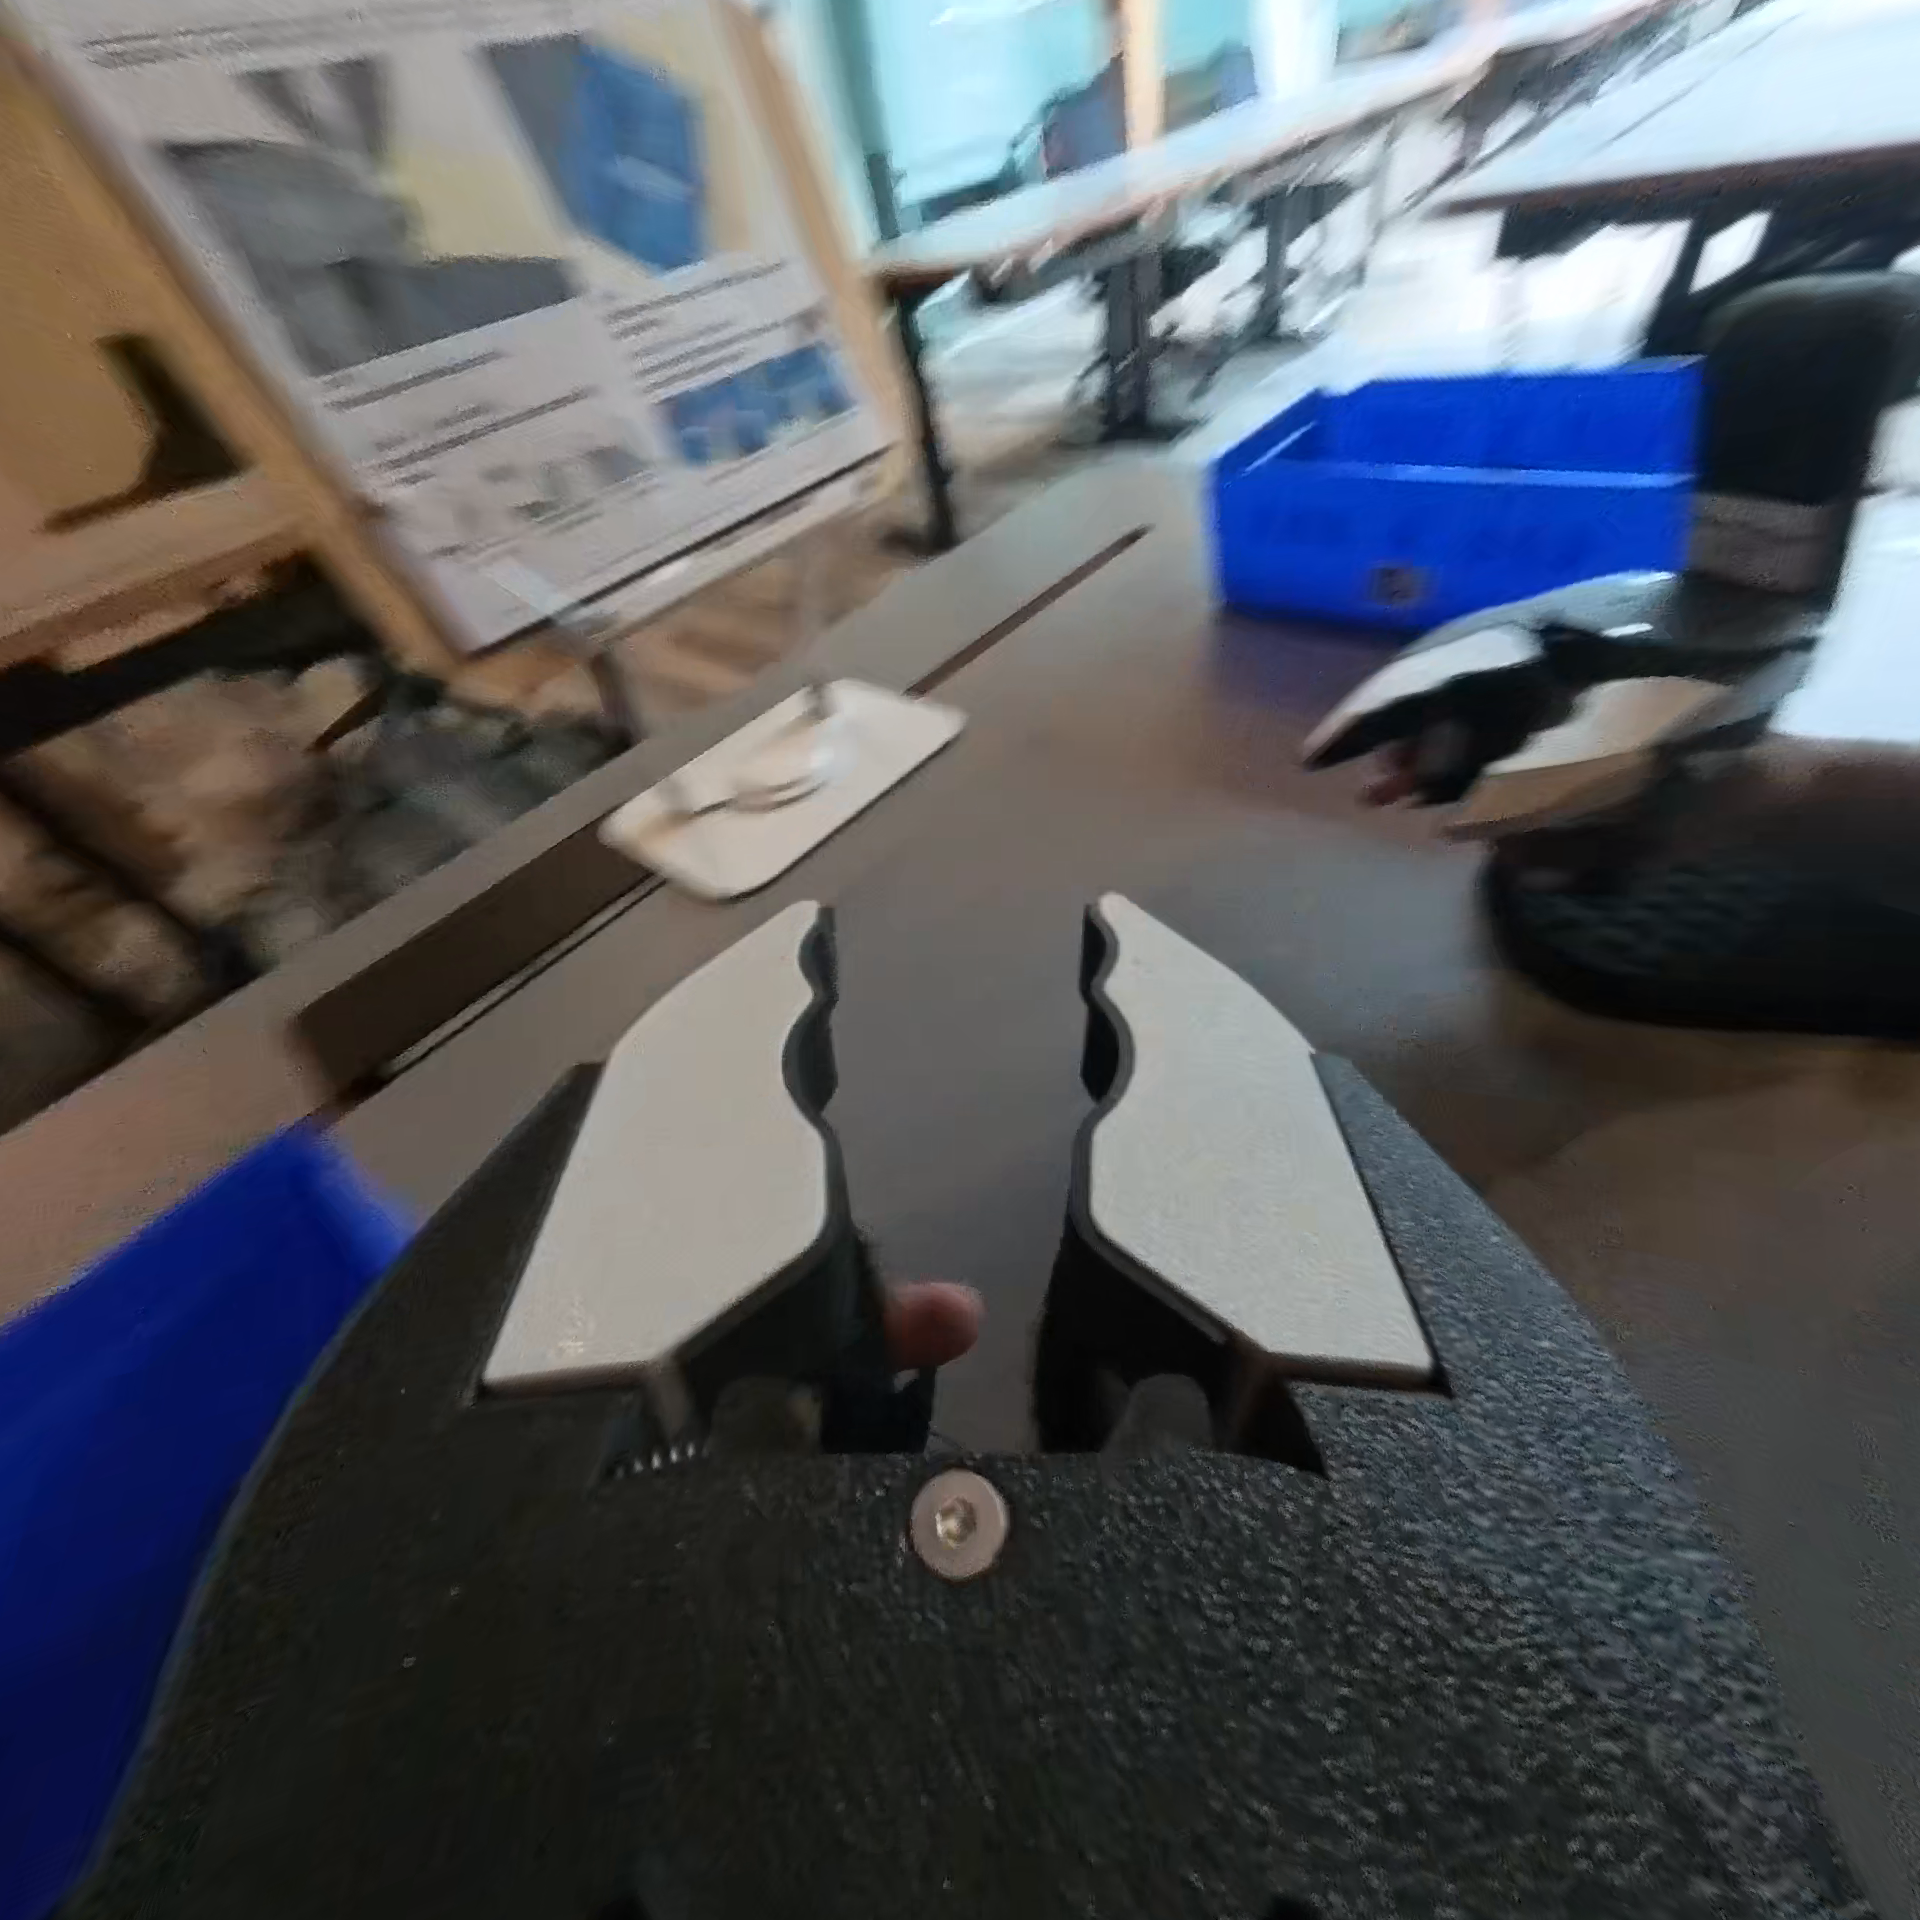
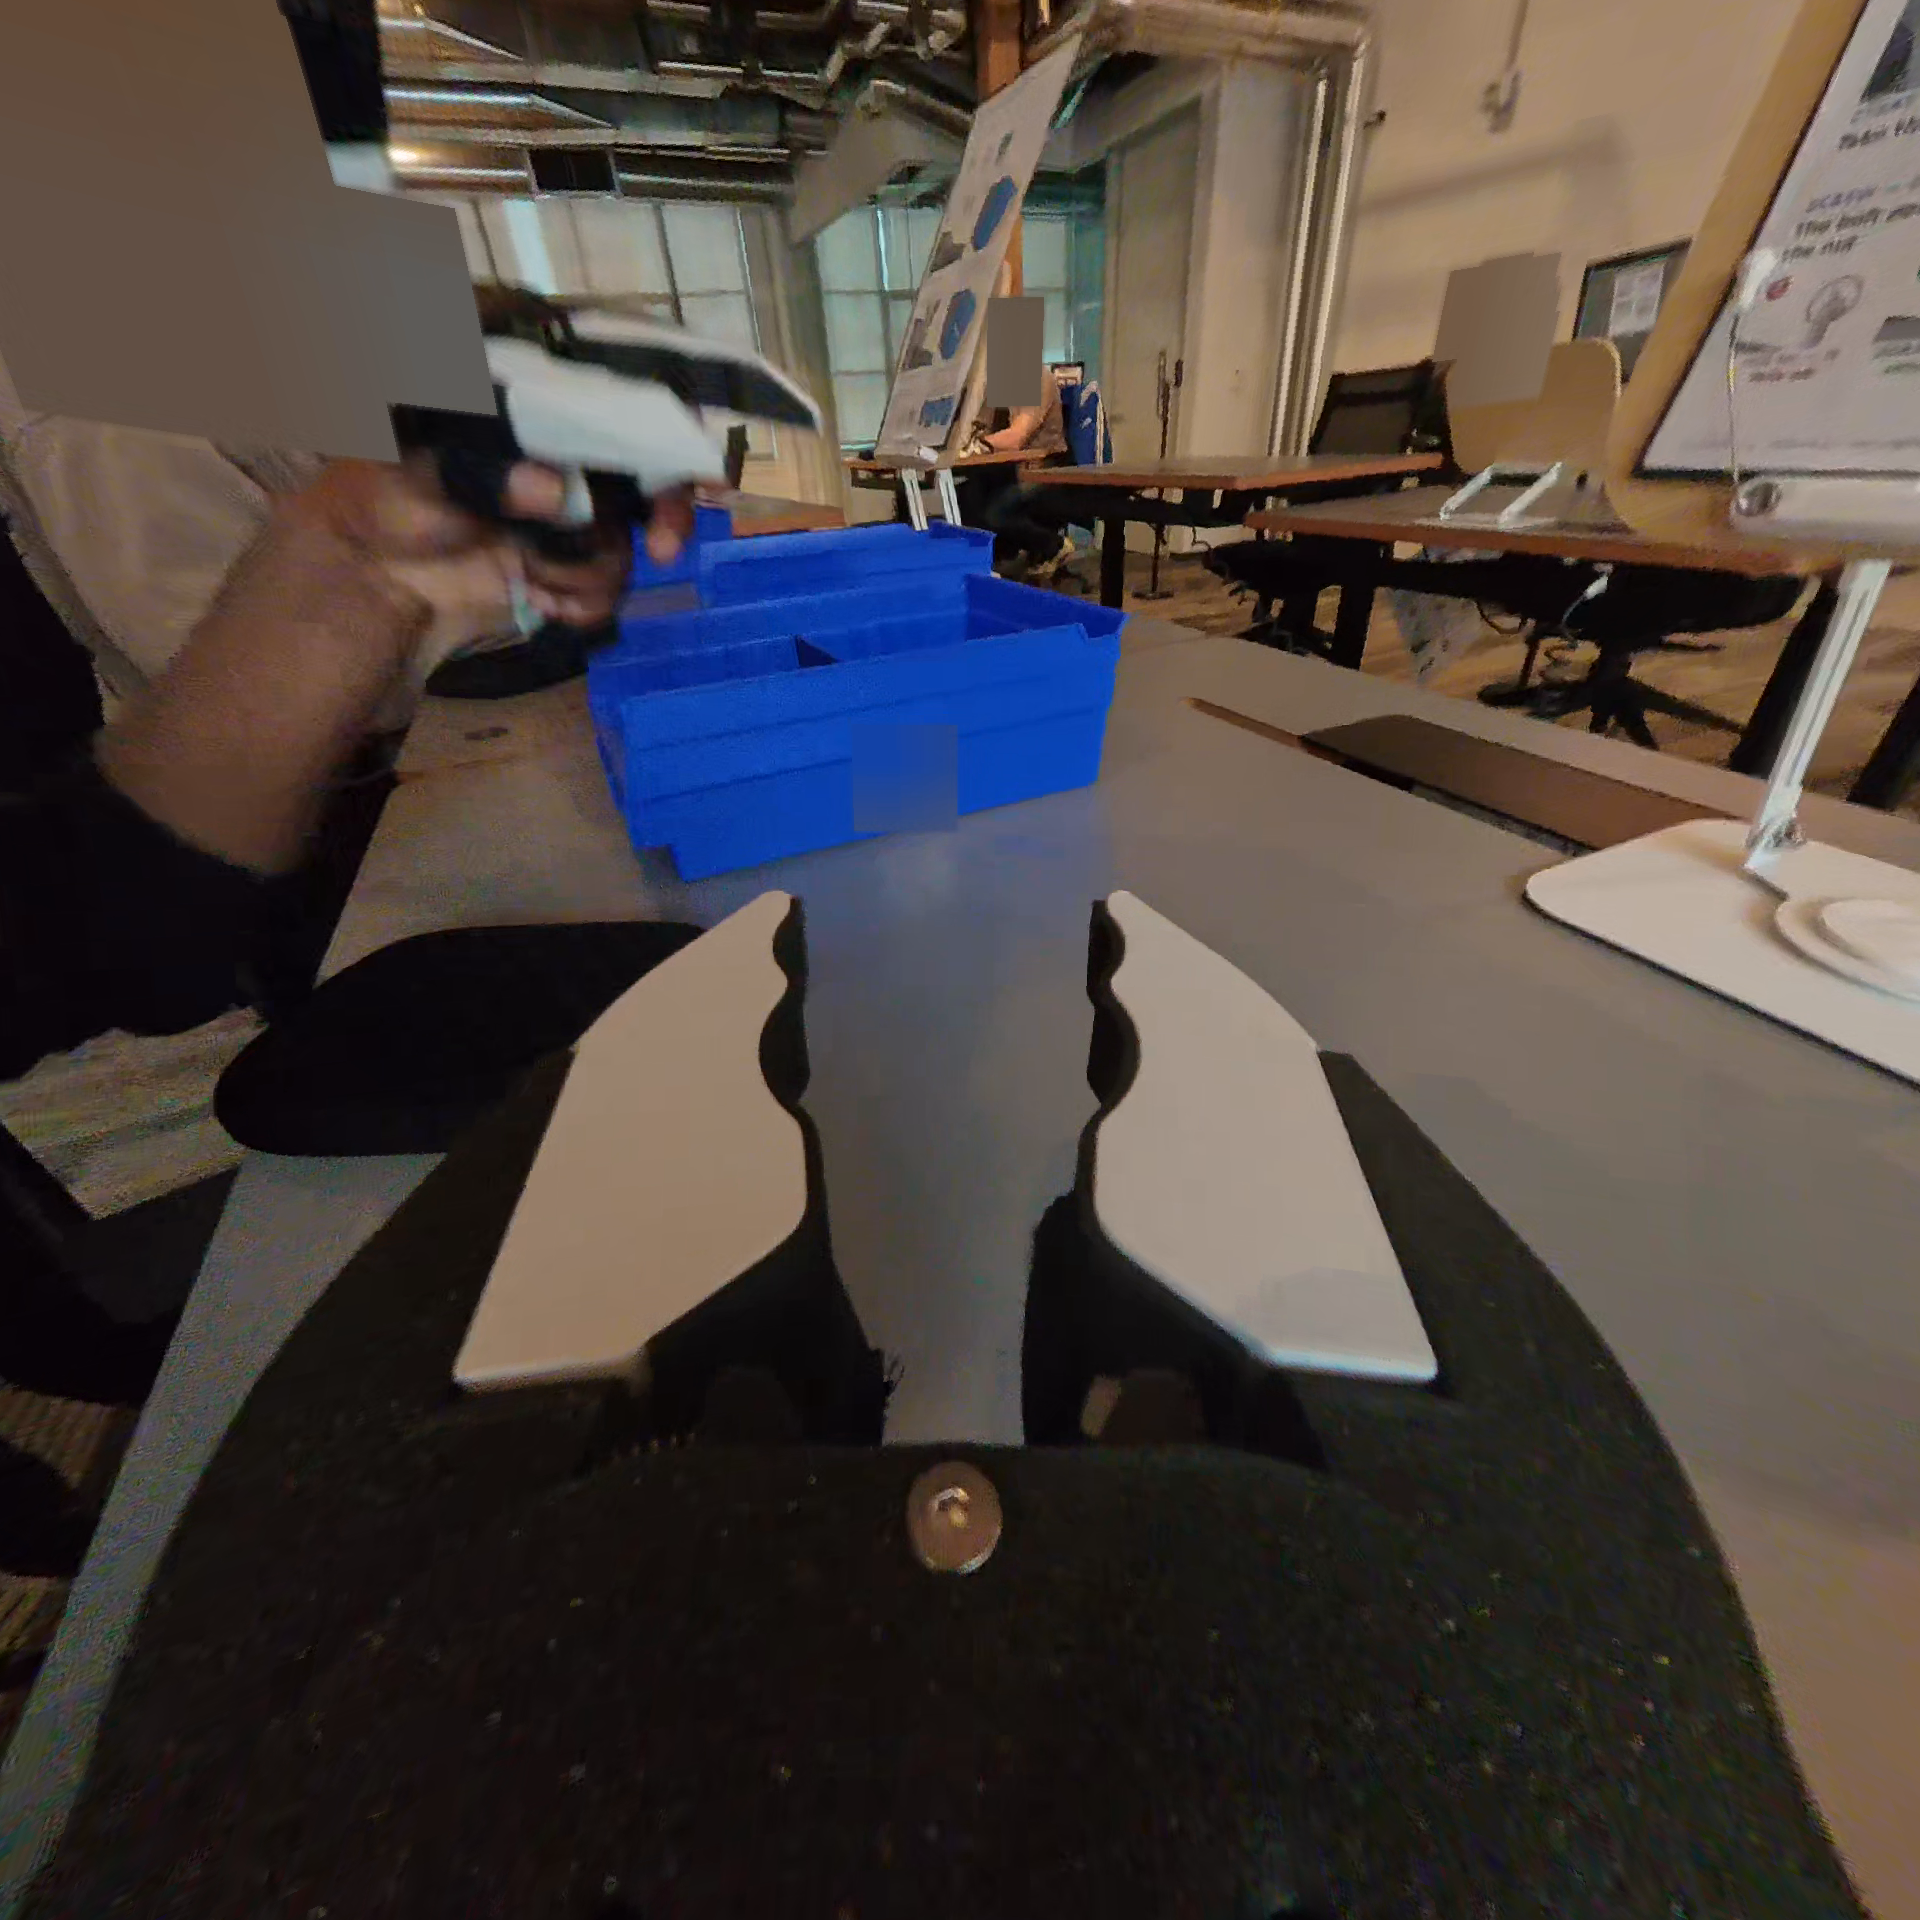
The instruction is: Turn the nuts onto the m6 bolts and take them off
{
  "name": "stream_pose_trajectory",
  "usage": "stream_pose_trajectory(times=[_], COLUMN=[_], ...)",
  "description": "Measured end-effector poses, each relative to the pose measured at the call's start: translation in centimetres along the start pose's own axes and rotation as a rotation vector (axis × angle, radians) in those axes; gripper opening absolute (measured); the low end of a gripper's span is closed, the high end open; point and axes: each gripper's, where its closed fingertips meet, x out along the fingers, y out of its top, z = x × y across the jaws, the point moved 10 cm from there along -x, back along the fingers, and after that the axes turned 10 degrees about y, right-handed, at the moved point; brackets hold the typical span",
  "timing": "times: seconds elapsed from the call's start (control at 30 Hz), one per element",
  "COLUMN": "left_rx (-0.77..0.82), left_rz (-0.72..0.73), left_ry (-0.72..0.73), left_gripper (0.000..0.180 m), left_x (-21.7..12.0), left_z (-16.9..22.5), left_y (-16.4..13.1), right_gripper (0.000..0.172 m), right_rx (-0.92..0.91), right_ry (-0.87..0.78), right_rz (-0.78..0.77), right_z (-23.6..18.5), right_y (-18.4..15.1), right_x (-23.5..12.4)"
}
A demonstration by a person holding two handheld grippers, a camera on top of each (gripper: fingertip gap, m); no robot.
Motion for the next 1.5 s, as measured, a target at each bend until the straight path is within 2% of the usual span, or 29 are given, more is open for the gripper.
stream_pose_trajectory(times=[0.07,0.17,0.27,0.4,0.5,0.6,0.8,0.83,0.87,1.03,1.1,1.2,1.3,1.4,1.5], left_rx=[0.012,-0.037,-0.154,-0.274,-0.352,-0.38,-0.356,-0.362,-0.37,-0.262,-0.244,-0.236,-0.173,-0.18,-0.178], left_rz=[-0.159,-0.485,-0.823,-1.146,-1.211,-1.238,-1.307,-1.308,-1.296,-1.273,-1.194,-0.951,-0.605,-0.229,0.032], left_ry=[0.113,0.26,0.276,0.273,0.265,0.272,0.277,0.268,0.255,0.271,0.286,0.324,0.324,0.167,-0.023], left_gripper=[0.041,0.04,0.046,0.047,0.043,0.035,0.028,0.017,0.007,0.006,0.005,0.005,0.005,0.005,0.005], left_x=[-1.8,-2.0,0.8,5.0,7.2,8.3,8.7,8.7,8.8,8.8,8.5,6.9,4.5,2.4,1.8], left_z=[-4.9,-12.8,-18.6,-22.2,-22.9,-23.2,-23.4,-23.3,-23.1,-22.5,-22.4,-22.2,-20.4,-15.7,-9.5], left_y=[1.4,0.8,-2.9,-9.8,-13.1,-14.9,-15.5,-15.5,-15.5,-15.2,-13.9,-9.7,-4.3,0.0,1.2], right_gripper=[0.054,0.052,0.052,0.051,0.05,0.05,0.052,0.052,0.052,0.053,0.052,0.051,0.049,0.048,0.043], right_rx=[0.012,-0.003,0.011,-0.014,-0.023,-0.021,-0.013,-0.012,-0.01,-0.021,-0.02,-0.028,-0.03,-0.042,-0.057], right_ry=[-0.006,-0.025,-0.018,-0.035,-0.044,-0.046,-0.052,-0.051,-0.052,-0.052,-0.048,-0.041,-0.033,-0.027,-0.018], right_rz=[-0.001,-0.002,-0.02,-0.039,-0.043,-0.045,-0.032,-0.029,-0.027,-0.035,-0.043,-0.053,-0.065,-0.082,-0.088], right_z=[0.3,0.3,0.3,0.3,0.3,0.4,0.7,0.7,0.7,0.7,0.6,0.5,0.5,0.3,0.2], right_y=[0.2,0.1,0.0,-0.1,-0.2,-0.2,-0.1,-0.1,-0.1,0.0,-0.1,-0.1,-0.2,-0.2,0.0], right_x=[-0.2,-0.4,-0.2,-0.2,-0.2,-0.3,-0.4,-0.5,-0.5,-0.5,-0.5,-0.4,-0.3,-0.1,0.1])
